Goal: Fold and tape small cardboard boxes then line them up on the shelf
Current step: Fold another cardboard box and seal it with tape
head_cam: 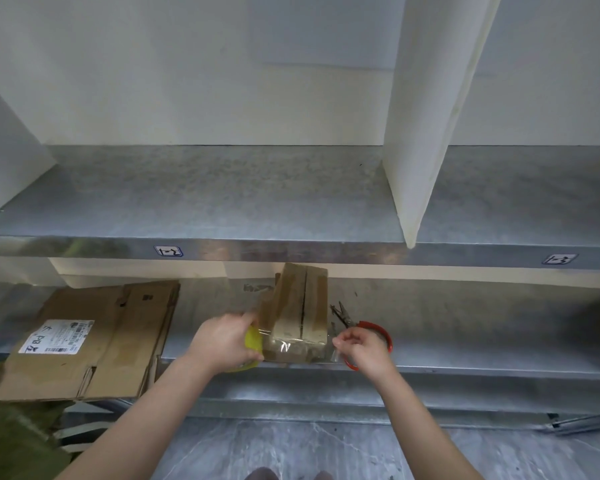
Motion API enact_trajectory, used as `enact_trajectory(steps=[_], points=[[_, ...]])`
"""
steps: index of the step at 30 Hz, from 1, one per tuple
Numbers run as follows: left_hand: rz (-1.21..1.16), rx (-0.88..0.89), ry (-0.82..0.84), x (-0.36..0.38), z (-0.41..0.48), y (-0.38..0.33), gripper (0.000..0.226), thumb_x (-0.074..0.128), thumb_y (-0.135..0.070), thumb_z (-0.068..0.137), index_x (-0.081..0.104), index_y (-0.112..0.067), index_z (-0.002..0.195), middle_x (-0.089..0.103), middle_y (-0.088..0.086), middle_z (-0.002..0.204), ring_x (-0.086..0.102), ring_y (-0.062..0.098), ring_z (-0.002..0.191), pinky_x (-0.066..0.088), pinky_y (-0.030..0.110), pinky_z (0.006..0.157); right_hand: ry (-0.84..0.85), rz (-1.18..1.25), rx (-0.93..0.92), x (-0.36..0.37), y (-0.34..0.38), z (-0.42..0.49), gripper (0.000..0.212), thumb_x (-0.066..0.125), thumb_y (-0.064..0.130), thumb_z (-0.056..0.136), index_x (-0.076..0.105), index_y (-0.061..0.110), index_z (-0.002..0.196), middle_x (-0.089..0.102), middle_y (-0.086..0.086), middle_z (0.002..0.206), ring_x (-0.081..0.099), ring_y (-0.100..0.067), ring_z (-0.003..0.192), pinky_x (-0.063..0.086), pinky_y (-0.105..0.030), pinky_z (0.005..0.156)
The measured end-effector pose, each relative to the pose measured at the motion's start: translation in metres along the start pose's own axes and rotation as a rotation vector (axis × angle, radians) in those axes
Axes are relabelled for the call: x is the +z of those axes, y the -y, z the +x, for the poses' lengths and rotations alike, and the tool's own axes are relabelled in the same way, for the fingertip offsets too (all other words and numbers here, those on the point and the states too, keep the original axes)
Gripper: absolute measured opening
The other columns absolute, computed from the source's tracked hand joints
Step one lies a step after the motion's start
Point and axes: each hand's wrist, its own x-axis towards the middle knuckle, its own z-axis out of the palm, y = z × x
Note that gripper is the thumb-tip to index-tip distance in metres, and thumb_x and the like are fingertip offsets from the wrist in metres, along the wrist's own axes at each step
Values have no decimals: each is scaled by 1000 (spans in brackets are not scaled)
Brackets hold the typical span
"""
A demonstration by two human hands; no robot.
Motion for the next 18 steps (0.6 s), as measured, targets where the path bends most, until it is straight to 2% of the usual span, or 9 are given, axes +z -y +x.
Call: enact_trajectory(steps=[3, 6, 9, 14, 16, 18], points=[[-5, 47, -23, 4, -1, 4, 82, 63, -65, 75, 23, -43, 143, 59, -4, 130, 59, 23, 113, 49, 33, 85, 27, 32, 10, 11, -1, 5, 7, 69, 22, 89, 68, 17, 85, 68, 7, 76, 63, -8, 75, 42, -13, 60], [14, 193, -73, 8, -7, 7, 77, 56, -61, 85, 3, -59, 141, 56, -4, 126, 60, 20, 106, 50, 33, 85, 41, 68, 11, 18, -4, 9, 4, 67, 18, 90, 67, 18, 86, 66, 2, 80, 62, -14, 80, 46, -22, 71], [44, 234, -97, 9, -9, 9, 64, 48, -60, 91, 7, -63, 140, 50, -4, 130, 55, 20, 111, 45, 32, 91, 32, 61, -4, 23, -7, 11, 5, 66, 19, 91, 65, 20, 86, 64, 2, 82, 60, -15, 83, 45, -24, 73], [-6, 171, -87, 18, -12, 18, 57, 47, -61, 91, 20, -59, 141, 50, -7, 128, 54, 17, 111, 46, 29, 86, -9, 79, -54, 41, -3, 7, 7, 69, 26, 89, 63, 28, 92, 66, 9, 90, 63, -10, 89, 48, -21, 76], [-32, 144, -73, 24, -16, 22, 60, 49, -60, 90, 18, -59, 141, 50, -9, 124, 53, 15, 110, 44, 28, 86, -76, 51, -72, 49, -3, 4, 21, 71, 30, 87, 58, 30, 104, 63, 15, 99, 60, -3, 94, 45, -20, 78], [-94, 128, -62, 28, -18, 21, 61, 51, -60, 89, 18, -61, 141, 49, -10, 121, 53, 15, 109, 44, 28, 85, -211, -39, -131, 52, -5, -3, 26, 73, 31, 85, 56, 29, 104, 56, 17, 103, 55, -1, 95, 43, -21, 81]])
